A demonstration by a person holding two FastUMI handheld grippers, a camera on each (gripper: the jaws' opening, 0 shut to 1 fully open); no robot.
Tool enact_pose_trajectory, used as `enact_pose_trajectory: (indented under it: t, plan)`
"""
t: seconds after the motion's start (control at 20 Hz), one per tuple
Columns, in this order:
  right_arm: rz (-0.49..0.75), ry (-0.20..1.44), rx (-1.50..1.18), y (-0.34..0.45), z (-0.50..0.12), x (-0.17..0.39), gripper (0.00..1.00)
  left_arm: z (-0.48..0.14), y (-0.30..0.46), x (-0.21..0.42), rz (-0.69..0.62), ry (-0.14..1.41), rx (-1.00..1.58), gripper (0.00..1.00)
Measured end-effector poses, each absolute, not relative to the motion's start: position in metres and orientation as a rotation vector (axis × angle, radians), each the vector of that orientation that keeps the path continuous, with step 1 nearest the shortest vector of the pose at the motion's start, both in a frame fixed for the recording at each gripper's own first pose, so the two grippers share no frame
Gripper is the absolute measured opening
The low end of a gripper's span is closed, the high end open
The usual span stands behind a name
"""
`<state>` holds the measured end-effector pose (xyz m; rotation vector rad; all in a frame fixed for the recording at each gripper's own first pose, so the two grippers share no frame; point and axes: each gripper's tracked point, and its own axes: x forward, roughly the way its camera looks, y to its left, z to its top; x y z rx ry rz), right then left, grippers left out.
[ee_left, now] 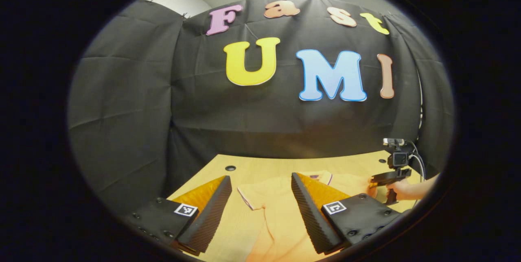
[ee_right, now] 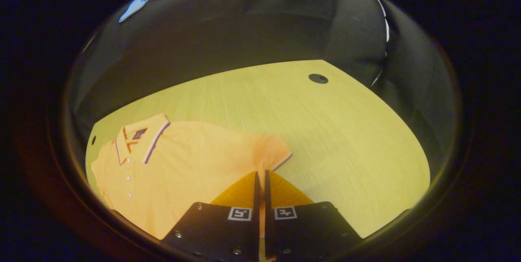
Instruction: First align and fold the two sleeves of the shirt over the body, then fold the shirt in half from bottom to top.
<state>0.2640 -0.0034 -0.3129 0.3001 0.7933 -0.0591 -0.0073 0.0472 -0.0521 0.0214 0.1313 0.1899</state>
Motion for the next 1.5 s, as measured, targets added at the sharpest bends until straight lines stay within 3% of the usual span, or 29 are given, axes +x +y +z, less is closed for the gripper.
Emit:
enact_pose_trajectory:
  t: [0.45, 0.95, 1.25, 1.45, 1.5]
  plan:
    - [0.111, 0.636, 0.162, 0.041, -0.243, 0.266, 0.06, -0.049, 0.039, -0.02, 0.197, 0.116, 0.018, 0.96]
    - [0.288, 0.642, 0.068, 0.111, -0.248, 0.258, 0.08, -0.056, 0.048, -0.052, 0.316, 0.109, 0.006, 0.96]
    - [0.332, 0.688, 0.039, 0.127, -0.266, 0.255, 0.1, -0.058, 0.049, -0.056, 0.345, 0.109, 0.013, 0.96]
    - [0.334, 0.702, 0.039, 0.127, -0.268, 0.253, 0.16, -0.058, 0.052, -0.041, 0.324, 0.104, 0.023, 0.96]
    - [0.337, 0.703, 0.042, 0.127, -0.266, 0.252, 0.24, -0.057, 0.054, -0.036, 0.317, 0.101, 0.025, 0.96]
